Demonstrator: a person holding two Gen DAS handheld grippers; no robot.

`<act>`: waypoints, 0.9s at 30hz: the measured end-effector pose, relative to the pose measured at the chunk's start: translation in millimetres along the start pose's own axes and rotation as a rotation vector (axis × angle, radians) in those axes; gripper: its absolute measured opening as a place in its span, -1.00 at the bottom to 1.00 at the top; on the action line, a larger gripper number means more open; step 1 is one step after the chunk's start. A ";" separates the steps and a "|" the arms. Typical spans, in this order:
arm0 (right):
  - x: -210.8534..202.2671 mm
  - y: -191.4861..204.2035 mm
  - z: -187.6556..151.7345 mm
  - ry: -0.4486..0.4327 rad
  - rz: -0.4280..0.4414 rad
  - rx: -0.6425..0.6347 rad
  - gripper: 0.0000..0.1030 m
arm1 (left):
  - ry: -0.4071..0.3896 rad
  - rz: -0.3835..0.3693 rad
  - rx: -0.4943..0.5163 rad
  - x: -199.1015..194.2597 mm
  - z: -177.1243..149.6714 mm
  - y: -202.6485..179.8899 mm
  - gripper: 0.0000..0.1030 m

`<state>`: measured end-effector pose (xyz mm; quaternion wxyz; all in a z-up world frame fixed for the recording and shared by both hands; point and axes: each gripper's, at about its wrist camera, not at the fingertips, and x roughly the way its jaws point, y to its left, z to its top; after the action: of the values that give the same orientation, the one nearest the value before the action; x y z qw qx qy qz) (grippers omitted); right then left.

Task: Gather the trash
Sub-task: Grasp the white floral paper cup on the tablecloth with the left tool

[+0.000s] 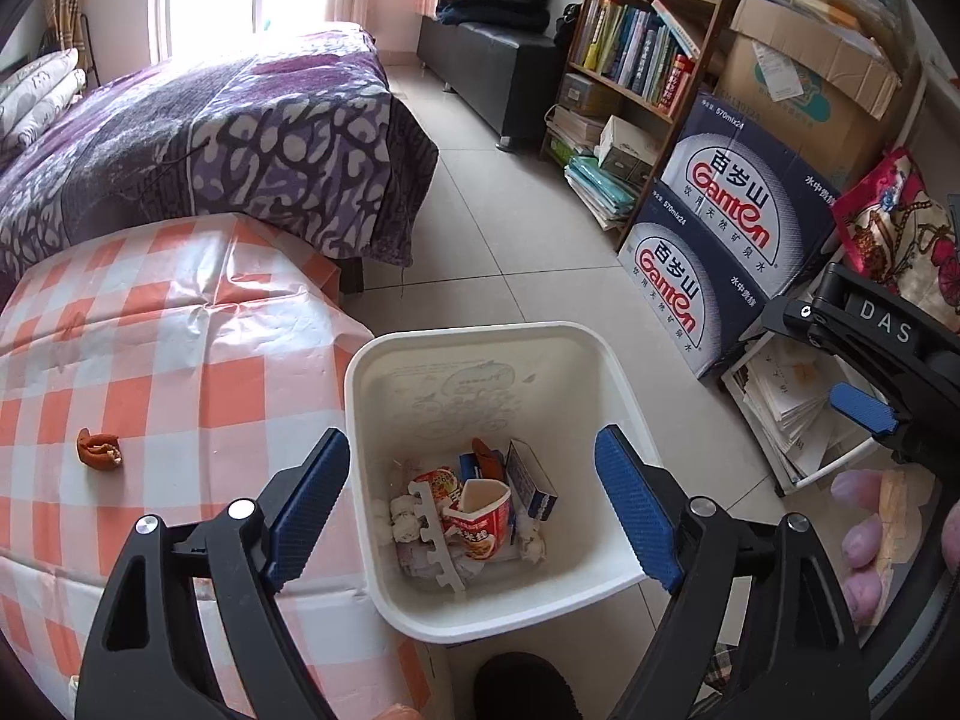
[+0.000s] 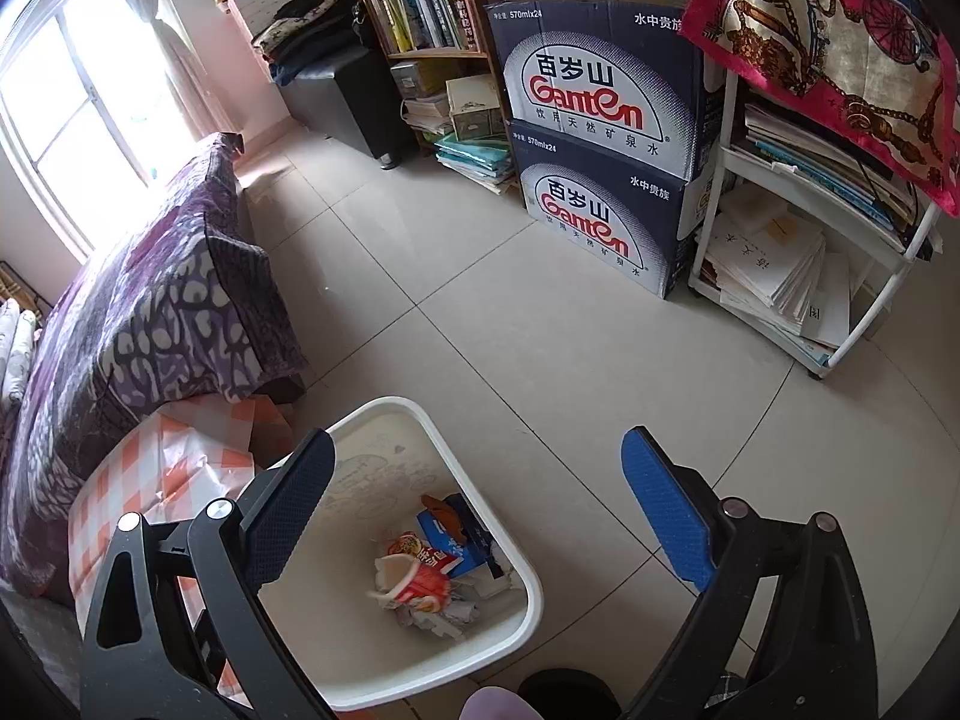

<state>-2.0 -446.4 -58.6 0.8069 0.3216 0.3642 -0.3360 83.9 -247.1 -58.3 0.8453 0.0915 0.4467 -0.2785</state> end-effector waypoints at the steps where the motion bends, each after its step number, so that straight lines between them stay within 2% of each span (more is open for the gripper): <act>1: -0.4 2.0 -0.8 0.000 0.002 -0.004 0.83 | 0.007 0.011 -0.002 -1.2 -1.4 4.1 0.58; 7: -0.3 25.8 -12.5 0.019 0.020 -0.070 0.85 | 0.069 0.109 -0.026 -9.4 -16.2 39.5 0.59; 11: 3.2 53.1 -27.9 0.061 0.046 -0.152 0.86 | 0.116 0.197 -0.014 -21.8 -36.1 70.0 0.67; 16: 7.3 99.5 -54.2 0.119 0.080 -0.291 0.86 | 0.227 0.314 -0.002 -35.7 -63.9 115.4 0.67; 20: 6.8 135.0 -75.8 0.135 0.095 -0.393 0.86 | 0.341 0.356 -0.017 -45.5 -87.1 155.0 0.67; 23: 6.2 157.6 -91.6 0.148 0.104 -0.454 0.86 | 0.385 0.385 0.000 -53.4 -103.3 175.8 0.68; 27: 6.7 183.4 -110.0 0.166 0.110 -0.523 0.86 | 0.450 0.380 0.027 -56.9 -120.7 192.1 0.68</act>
<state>103.0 -260.4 -71.7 0.8468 0.1484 0.4855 -0.1585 79.7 -17.2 -101.1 0.7609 0.2440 0.5939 -0.0937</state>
